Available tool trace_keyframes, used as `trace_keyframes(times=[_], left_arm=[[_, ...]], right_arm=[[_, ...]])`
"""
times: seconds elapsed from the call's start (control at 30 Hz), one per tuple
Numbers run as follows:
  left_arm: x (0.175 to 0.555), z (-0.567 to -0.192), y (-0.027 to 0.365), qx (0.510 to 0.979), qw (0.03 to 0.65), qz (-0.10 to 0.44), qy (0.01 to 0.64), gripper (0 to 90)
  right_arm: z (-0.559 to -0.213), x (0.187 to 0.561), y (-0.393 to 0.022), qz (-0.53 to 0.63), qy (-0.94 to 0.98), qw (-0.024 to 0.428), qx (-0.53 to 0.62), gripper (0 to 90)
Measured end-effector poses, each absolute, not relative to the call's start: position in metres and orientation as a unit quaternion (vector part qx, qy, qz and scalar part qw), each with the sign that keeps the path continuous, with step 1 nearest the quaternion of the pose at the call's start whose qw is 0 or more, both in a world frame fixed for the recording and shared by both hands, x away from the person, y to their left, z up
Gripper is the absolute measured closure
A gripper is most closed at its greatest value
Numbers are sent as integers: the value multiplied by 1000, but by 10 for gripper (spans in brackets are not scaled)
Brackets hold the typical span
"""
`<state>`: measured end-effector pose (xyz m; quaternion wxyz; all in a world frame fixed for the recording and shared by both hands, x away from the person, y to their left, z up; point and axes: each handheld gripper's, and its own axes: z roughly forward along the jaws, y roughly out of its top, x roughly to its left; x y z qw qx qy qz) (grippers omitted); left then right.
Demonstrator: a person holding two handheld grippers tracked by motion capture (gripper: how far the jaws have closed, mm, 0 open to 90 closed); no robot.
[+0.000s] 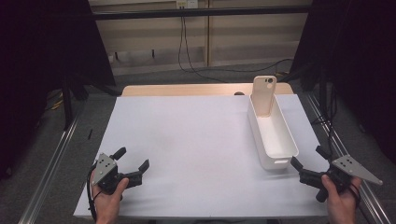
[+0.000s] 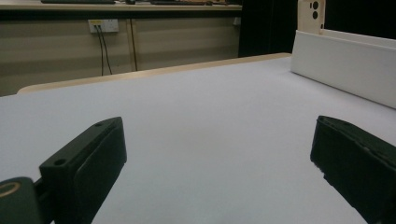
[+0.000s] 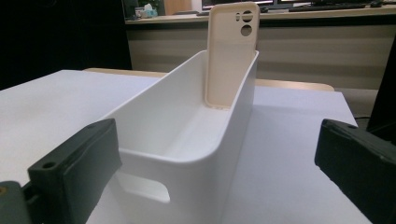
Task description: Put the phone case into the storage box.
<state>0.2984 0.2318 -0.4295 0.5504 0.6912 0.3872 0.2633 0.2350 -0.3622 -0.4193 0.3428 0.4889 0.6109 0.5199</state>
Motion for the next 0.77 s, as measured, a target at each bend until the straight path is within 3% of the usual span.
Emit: trace_keyframes(times=[0.77], left_arm=[[295, -431, 231, 699, 541, 257, 390, 36]], right_arm=[[-440, 233, -363, 515, 614, 342, 491, 0]])
